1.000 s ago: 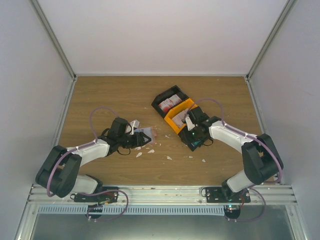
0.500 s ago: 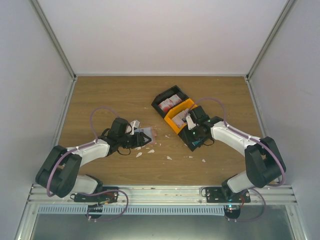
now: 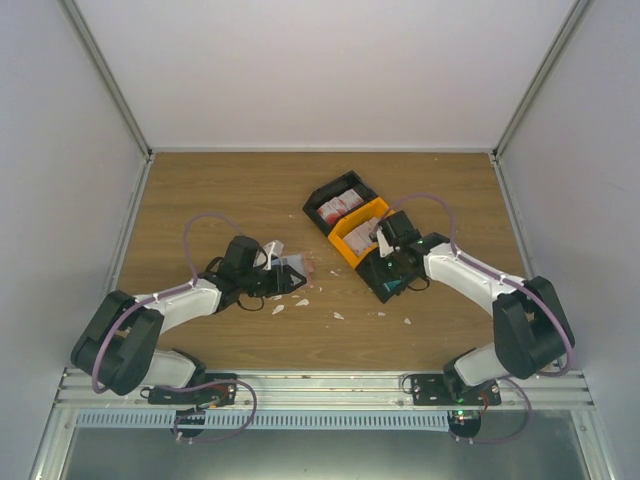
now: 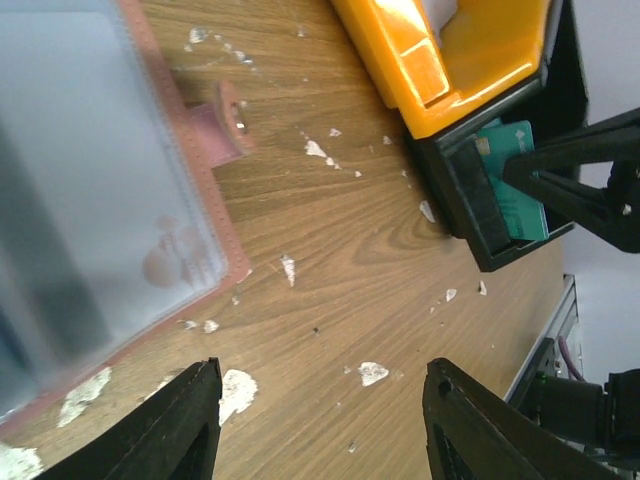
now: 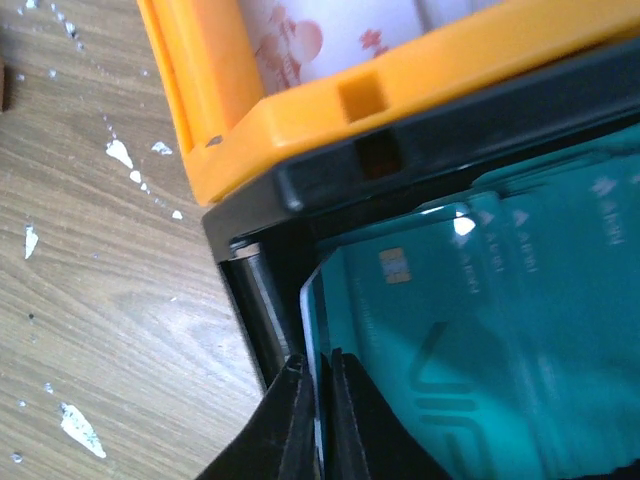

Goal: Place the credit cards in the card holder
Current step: Pick up the credit card from the storage box.

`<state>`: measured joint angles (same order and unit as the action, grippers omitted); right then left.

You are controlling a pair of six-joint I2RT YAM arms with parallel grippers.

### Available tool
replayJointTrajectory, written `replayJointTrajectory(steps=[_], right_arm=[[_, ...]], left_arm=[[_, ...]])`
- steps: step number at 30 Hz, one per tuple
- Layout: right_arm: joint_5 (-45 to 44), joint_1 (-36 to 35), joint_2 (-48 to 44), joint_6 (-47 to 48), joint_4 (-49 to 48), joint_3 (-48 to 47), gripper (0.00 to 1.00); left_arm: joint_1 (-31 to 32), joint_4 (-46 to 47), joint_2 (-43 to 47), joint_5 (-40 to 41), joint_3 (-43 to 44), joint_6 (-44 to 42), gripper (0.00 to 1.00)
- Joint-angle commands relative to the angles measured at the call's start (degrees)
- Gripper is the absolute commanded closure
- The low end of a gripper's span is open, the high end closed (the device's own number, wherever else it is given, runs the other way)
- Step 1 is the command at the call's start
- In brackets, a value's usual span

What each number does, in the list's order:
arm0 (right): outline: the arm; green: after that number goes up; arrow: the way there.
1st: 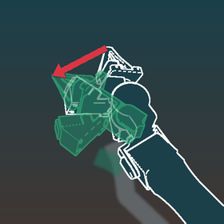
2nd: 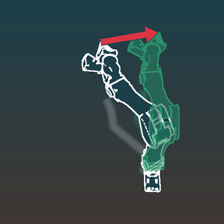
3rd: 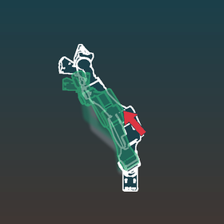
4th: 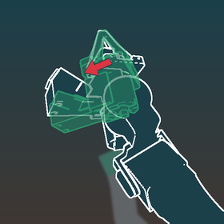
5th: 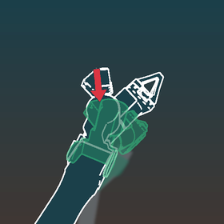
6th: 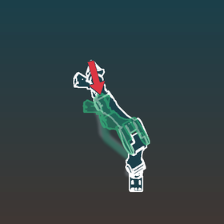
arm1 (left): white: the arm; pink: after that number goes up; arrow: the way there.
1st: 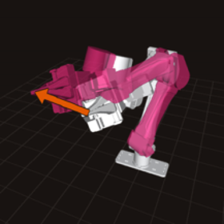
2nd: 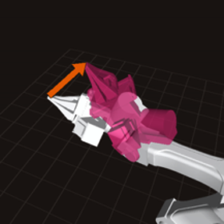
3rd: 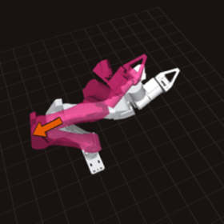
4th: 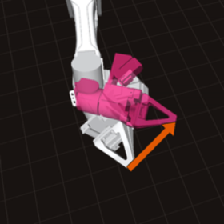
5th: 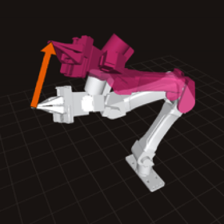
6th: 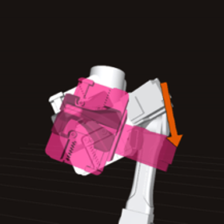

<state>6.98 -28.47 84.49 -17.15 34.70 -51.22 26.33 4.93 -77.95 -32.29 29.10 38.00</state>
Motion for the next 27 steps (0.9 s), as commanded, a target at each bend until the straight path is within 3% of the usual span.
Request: replayJointTrajectory(steps=[1, 12, 17, 27], right_arm=[[-1.7, 1.6, -3.4, -1.8, -1.5, 0.1, 0.96], [5.6, 8.9, -13.6, -2.9, -5.7, 3.9, 1.00], [11.7, 14.0, -18.6, -3.8, -8.2, 5.8, 0.99], [28.6, 23.3, -23.7, -6.2, -14.9, 9.6, 0.99]], left_arm=[[1.6, 3.8, -0.2, -0.6, 2.9, -0.6, 0.42], [6.7, 4.4, 1.1, 3.7, 7.3, -1.9, 0.26], [8.7, 4.1, 2.2, 6.7, 9.7, -3.4, 0.02], [10.9, 9.3, -1.5, 2.0, 13.8, -1.8, 0.01]])
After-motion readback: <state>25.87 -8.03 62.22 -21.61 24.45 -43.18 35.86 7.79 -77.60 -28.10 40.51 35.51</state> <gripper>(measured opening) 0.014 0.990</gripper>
